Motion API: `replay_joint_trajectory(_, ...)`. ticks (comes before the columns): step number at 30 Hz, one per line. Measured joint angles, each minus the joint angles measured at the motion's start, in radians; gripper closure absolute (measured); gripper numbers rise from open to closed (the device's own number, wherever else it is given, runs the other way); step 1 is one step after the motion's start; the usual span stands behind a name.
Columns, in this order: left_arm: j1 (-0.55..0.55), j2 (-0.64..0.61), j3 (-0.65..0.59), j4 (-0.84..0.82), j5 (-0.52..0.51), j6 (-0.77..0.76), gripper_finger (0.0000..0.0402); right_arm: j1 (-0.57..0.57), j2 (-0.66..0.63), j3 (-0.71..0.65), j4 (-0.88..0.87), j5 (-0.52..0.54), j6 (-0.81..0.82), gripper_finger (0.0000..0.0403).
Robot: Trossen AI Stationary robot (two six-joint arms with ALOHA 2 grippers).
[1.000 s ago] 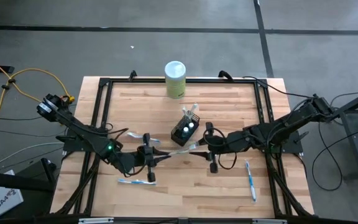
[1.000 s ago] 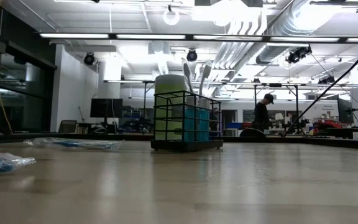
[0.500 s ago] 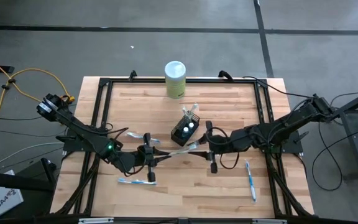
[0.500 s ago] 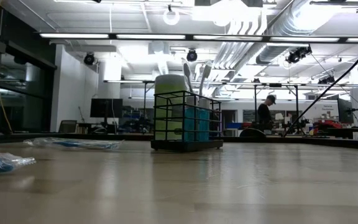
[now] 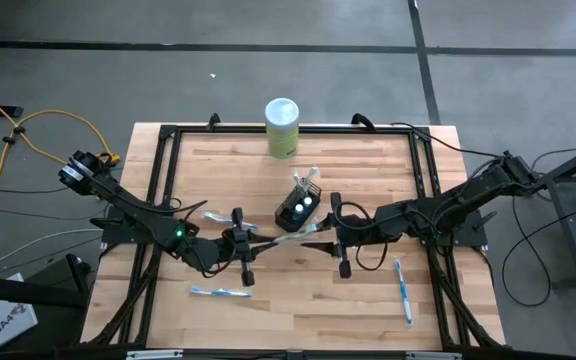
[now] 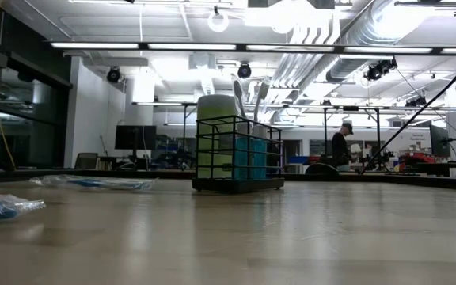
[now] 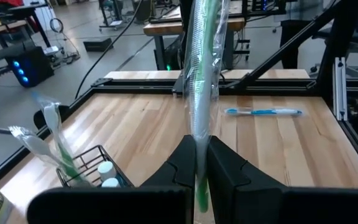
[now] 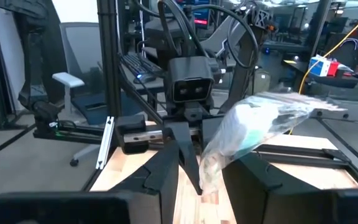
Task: Pick & Place toothbrushing station
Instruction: Put the green toothbrush into the section of the right black wire organizer
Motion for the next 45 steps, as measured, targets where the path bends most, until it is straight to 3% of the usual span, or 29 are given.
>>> replay_joint_trajectory(6, 0.000, 0.000, 0.000, 0.011, -0.001, 0.011, 0.0394, -0.003, 0.000, 0.000, 0.007, -0.001, -0.008, 0.0307)
replay_joint_trajectory(17, 0.000, 0.010, 0.000, 0.020, 0.008, 0.013, 0.0394, -0.003, 0.000, 0.000, 0.015, -0.003, -0.018, 0.0389)
replay_joint_trajectory(31, -0.002, 0.027, -0.001, 0.046, 0.003, 0.036, 0.0382, -0.043, 0.000, 0.000, 0.014, -0.103, 0.040, 0.0397)
replay_joint_trajectory(45, -0.002, 0.028, -0.001, 0.053, 0.003, 0.037, 0.0272, -0.042, 0.000, 0.000, 0.008, -0.106, 0.042, 0.0399)
